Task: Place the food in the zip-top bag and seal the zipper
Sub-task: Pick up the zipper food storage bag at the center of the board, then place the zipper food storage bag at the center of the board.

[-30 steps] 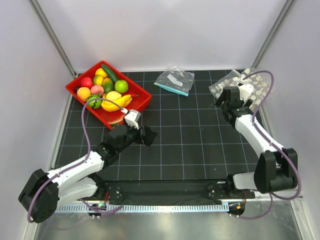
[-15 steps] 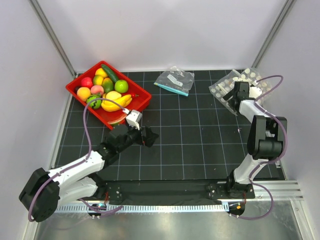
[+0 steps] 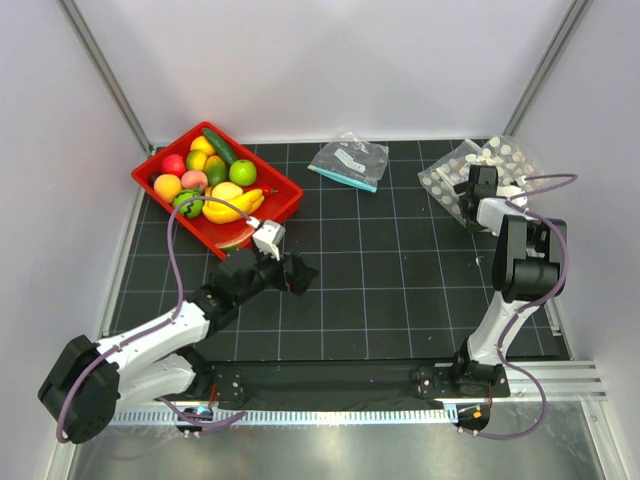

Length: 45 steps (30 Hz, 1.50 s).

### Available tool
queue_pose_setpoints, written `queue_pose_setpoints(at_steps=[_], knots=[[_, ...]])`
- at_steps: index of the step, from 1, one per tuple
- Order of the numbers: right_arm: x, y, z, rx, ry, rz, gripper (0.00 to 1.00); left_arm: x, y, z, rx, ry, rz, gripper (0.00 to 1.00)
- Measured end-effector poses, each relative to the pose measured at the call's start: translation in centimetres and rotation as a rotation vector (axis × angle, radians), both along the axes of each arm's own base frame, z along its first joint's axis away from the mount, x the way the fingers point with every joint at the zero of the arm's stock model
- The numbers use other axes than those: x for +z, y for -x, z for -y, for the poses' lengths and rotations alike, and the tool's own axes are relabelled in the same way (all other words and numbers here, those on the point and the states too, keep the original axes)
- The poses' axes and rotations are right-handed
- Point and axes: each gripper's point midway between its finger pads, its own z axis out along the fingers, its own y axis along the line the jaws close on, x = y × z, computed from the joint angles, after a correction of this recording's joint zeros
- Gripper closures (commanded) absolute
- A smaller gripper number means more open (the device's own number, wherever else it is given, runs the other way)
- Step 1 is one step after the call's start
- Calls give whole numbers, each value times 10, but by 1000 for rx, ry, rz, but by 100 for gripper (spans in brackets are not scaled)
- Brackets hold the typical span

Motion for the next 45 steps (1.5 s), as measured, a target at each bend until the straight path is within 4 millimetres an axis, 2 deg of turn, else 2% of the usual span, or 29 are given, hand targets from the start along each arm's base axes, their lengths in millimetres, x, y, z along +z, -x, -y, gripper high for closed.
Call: queue_pose_setpoints(at_steps=[2,5,6,7,8,10,15,18,21,24,28,37,42,45], knots=[[-6,-1,5,-40,-13,4,12,-1,0,0,0,-1,-3,0],[-10,0,11,-90,-17,7,25,-2,0,0,-1,-3,-6,0],[-10,-1,13,-105,-19,13,45,-2,0,0,0,-3,-7,0],[-9,-2,14,-113,-19,18,59,-2,0,0,0,-3,-7,0],[-7,-4,15,-128,-23,30,83,-2,0,0,-1,-3,-7,0],[-6,-5,18,-144,-26,41,99,-2,0,0,0,-3,-7,0],[-6,-2,20,-151,-13,49,99,-4,-1,1,0,-5,-9,0],[-6,15,21,-140,16,26,99,-6,-1,1,0,-9,-14,0],[7,31,21,-116,52,31,99,-7,-1,1,0,-11,-15,0],[34,44,19,-72,94,85,99,-8,-1,1,0,-12,-17,0],[83,51,10,14,134,214,99,-9,-2,2,0,-14,-18,0],[176,72,-26,229,190,453,99,-9,-2,2,0,-16,-16,0],[215,84,-49,354,200,575,99,-9,-2,1,2,-16,-15,0],[223,86,-64,432,180,605,99,-9,-3,1,3,-17,-14,0]])
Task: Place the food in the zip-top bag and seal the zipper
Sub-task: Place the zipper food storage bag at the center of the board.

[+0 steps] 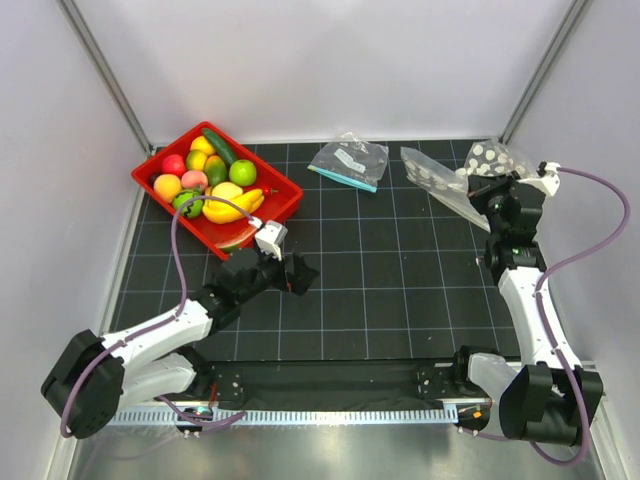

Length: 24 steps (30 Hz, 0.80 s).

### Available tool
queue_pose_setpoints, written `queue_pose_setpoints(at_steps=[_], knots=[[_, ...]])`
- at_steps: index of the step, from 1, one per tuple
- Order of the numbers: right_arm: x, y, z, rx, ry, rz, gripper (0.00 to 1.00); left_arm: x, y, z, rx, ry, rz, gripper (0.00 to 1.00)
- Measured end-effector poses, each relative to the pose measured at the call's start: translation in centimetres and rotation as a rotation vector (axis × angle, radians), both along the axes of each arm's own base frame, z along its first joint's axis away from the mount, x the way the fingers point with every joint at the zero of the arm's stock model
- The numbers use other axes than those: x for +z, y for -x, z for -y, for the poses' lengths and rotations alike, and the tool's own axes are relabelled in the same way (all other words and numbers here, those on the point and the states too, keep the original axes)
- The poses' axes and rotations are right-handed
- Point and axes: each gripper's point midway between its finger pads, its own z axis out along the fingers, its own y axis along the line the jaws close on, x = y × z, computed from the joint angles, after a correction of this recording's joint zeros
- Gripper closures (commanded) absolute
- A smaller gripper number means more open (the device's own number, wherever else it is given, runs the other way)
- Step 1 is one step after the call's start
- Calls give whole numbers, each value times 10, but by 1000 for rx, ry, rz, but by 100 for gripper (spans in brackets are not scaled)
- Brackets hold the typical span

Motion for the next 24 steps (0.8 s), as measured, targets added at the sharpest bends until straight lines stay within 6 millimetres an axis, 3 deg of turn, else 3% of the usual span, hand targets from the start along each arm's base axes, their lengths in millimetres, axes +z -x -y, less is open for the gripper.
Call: queue_pose_setpoints(at_steps=[5,10,14,17,21,24], knots=[[-3,3,-32,160,-13,-11,99,0,-1,-1,4,-1,1,0],[-7,12,-81,360,-10,-31,99,2,-3,-3,22,-2,8,0],[-11,32,-135,556,38,-54,99,17,-8,-14,87,14,54,0],[-2,54,-165,691,67,-20,99,33,-10,-30,165,43,112,0],[3,76,-167,723,100,30,97,46,-11,-54,274,71,162,0],[-26,79,-151,640,117,-50,93,49,-12,-66,334,77,173,0]])
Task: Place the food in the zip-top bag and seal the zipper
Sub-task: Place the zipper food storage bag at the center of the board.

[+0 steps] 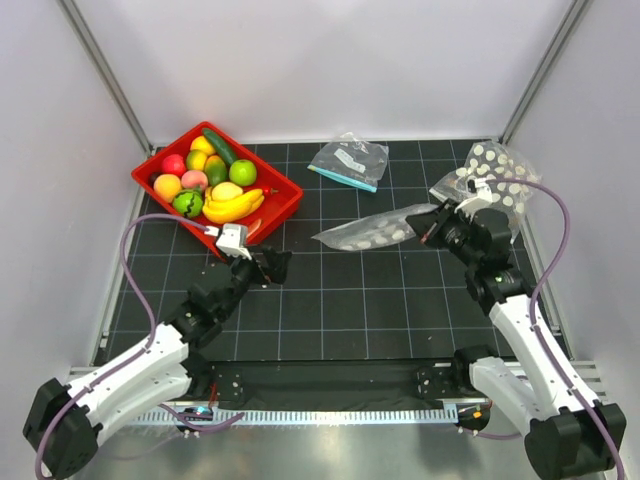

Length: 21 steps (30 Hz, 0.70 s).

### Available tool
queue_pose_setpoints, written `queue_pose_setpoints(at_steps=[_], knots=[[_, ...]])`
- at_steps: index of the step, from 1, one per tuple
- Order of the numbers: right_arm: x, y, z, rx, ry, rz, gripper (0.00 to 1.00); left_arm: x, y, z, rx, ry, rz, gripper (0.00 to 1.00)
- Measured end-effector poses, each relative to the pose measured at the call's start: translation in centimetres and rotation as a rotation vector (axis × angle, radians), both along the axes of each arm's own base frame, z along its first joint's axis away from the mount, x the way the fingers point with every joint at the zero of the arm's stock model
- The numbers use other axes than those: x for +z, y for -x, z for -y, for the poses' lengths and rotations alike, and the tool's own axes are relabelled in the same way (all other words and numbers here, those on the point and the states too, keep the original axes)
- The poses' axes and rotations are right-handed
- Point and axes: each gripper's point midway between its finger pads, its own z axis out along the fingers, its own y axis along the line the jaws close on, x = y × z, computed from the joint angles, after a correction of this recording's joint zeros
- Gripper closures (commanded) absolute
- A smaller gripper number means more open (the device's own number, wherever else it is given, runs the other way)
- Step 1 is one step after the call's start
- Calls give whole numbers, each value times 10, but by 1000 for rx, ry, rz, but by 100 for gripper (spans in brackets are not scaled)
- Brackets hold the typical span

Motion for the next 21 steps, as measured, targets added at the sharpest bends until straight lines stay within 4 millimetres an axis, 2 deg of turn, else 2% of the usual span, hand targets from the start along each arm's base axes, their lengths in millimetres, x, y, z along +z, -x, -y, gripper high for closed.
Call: queue_pose_setpoints(at_steps=[1,3,5,6,7,8,9,10,11,13,17,21], knots=[[-12,0,6,-35,16,-34,92,0,0,-3,13,0,2,0],[-49,1,22,-121,64,-142,91,0,-1,-5,27,-2,2,0],[-82,7,36,-194,108,-235,81,-3,-2,-5,30,-9,-6,0],[-96,12,43,-228,127,-278,73,-6,-2,-5,30,-15,-13,0],[-106,16,49,-261,143,-309,60,-9,-3,-4,29,-23,-23,0],[-111,20,56,-291,158,-326,50,-13,-3,-4,28,-32,-33,0],[-114,23,63,-329,167,-338,46,-18,-4,-3,26,-44,-47,0],[-113,27,70,-365,177,-339,29,-22,-3,-2,21,-52,-57,0],[-109,29,76,-405,174,-326,26,-26,-3,-1,18,-60,-68,0],[-95,33,86,-459,171,-275,23,-33,-3,0,10,-74,-87,0],[-78,34,89,-472,149,-210,21,-37,-2,3,-5,-82,-100,0],[-90,24,80,-427,175,-285,20,-39,-2,4,-10,-85,-106,0]])
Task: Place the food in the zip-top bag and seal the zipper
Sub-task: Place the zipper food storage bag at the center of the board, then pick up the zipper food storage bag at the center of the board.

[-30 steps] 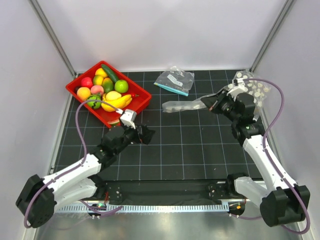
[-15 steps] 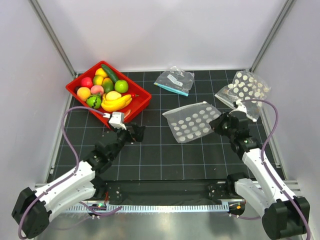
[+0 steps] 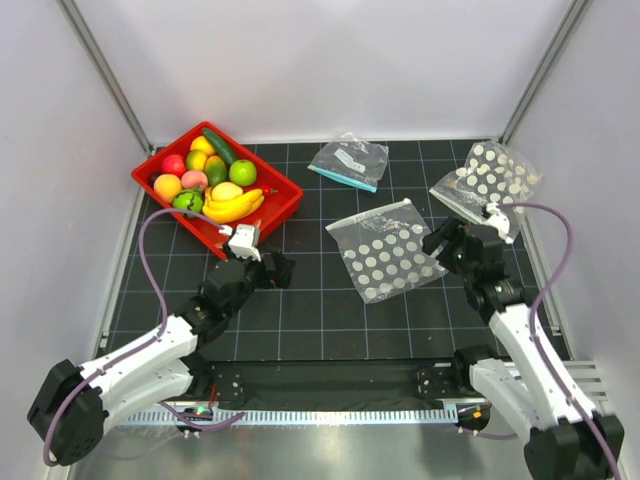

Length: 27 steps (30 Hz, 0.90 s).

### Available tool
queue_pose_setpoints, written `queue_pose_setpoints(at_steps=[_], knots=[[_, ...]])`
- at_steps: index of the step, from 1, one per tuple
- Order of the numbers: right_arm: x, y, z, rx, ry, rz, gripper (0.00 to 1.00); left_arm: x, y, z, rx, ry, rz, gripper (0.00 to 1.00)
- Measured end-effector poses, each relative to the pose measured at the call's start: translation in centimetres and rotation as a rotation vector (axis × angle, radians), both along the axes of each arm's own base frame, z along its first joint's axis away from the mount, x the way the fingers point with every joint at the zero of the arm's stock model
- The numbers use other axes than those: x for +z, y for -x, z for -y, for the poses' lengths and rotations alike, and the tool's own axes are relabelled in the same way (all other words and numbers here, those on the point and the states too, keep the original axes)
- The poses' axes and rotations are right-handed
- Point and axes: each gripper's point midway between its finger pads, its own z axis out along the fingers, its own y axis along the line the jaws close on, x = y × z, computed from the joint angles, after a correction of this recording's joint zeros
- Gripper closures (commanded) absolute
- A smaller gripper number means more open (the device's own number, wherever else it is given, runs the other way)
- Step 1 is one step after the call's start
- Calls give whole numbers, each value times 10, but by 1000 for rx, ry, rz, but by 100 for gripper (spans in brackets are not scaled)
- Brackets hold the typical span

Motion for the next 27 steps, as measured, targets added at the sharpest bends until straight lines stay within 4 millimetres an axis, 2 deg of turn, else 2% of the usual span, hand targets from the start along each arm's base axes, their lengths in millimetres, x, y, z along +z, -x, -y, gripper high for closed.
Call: queue_pose_setpoints(at_steps=[4,7,11,14,16,22,24,27], knots=[[-27,-14,-19,93,16,-136,20,-1,0,1,-3,-2,-3,0],[-42,-24,-48,205,59,-217,20,-1,0,1,-3,-2,-3,0],[-43,-48,-90,318,144,-248,19,-1,0,1,-3,-2,-3,0],[-39,-72,-109,316,206,-248,15,-1,0,1,-4,-3,-3,0],[-35,-89,-114,279,241,-249,14,-2,0,1,-4,-5,-5,0],[-34,-141,-111,47,276,-310,12,-1,-2,3,-8,-6,-9,0],[-39,-150,-109,-14,274,-328,12,0,-2,3,-8,-4,-8,0],[-51,-153,-106,-76,276,-364,12,0,-1,4,-13,-4,-9,0]])
